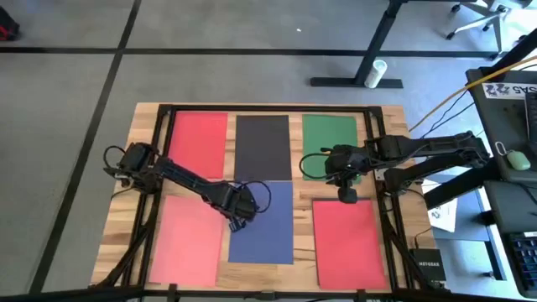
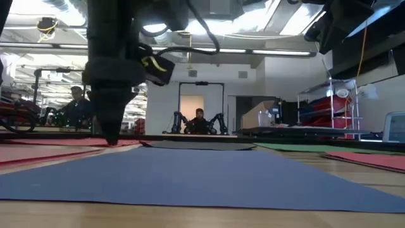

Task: Organize paper
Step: Adjust the stacked pink papers, then stack the red paper on the stacked red paper

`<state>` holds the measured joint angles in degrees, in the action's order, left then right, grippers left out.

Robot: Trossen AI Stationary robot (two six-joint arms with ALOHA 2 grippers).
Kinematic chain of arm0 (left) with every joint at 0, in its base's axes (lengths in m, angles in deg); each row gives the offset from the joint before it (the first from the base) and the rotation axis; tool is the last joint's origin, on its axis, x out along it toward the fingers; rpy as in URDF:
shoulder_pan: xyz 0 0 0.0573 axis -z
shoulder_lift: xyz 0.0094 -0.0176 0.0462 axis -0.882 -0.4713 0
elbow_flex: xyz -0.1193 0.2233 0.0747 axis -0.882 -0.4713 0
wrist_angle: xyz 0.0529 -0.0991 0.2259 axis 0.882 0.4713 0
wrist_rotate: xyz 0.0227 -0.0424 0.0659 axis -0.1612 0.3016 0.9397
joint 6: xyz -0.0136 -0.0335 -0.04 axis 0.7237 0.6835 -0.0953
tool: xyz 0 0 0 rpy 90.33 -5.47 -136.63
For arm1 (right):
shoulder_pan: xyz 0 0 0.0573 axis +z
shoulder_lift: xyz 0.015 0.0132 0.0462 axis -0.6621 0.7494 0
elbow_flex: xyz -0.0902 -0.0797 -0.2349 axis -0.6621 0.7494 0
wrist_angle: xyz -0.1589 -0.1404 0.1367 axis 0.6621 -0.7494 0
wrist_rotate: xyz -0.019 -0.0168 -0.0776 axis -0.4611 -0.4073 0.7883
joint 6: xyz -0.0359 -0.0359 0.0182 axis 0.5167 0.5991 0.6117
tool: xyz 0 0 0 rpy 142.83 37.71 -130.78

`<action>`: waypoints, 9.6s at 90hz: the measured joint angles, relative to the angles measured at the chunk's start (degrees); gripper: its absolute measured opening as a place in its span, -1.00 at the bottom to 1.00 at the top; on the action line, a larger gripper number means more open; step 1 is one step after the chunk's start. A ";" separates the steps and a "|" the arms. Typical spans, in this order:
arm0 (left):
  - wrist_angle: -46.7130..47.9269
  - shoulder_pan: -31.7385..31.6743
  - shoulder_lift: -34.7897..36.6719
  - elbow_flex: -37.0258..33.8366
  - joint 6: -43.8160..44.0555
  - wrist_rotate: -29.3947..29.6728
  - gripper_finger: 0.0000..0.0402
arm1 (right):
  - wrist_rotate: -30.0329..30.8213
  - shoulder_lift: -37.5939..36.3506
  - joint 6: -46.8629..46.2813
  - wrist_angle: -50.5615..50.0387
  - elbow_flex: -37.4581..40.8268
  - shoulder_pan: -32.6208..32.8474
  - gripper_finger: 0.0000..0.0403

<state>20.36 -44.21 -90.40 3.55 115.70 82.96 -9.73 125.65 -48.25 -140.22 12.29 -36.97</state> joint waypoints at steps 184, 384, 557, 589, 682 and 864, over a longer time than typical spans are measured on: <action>-9.88 3.59 -0.36 2.59 4.46 -1.84 -1.00 | -10.16 8.48 -3.14 -0.47 -0.02 0.71 -0.70; -17.87 10.84 -0.31 2.54 2.61 5.23 -1.00 | -0.92 33.23 2.73 9.72 4.94 3.34 -1.00; -76.64 -6.32 -3.95 -5.02 -11.22 15.16 -0.39 | 7.67 20.11 3.80 9.20 -5.64 3.37 -1.00; -73.95 -7.63 -6.67 -2.29 -12.06 15.37 -0.53 | 7.67 20.11 3.81 9.19 -5.62 3.37 -1.00; -58.99 -5.10 3.53 -2.29 -24.29 17.50 -1.00 | 6.99 12.77 2.21 5.86 -5.62 3.41 -1.00; 18.22 -39.01 38.53 -15.90 -33.41 40.59 -1.00 | 10.54 4.04 -1.56 1.53 -5.62 3.41 -1.00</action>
<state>38.58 -83.22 -51.87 -12.34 82.29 123.55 0.80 129.69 -49.80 -138.69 6.67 -33.55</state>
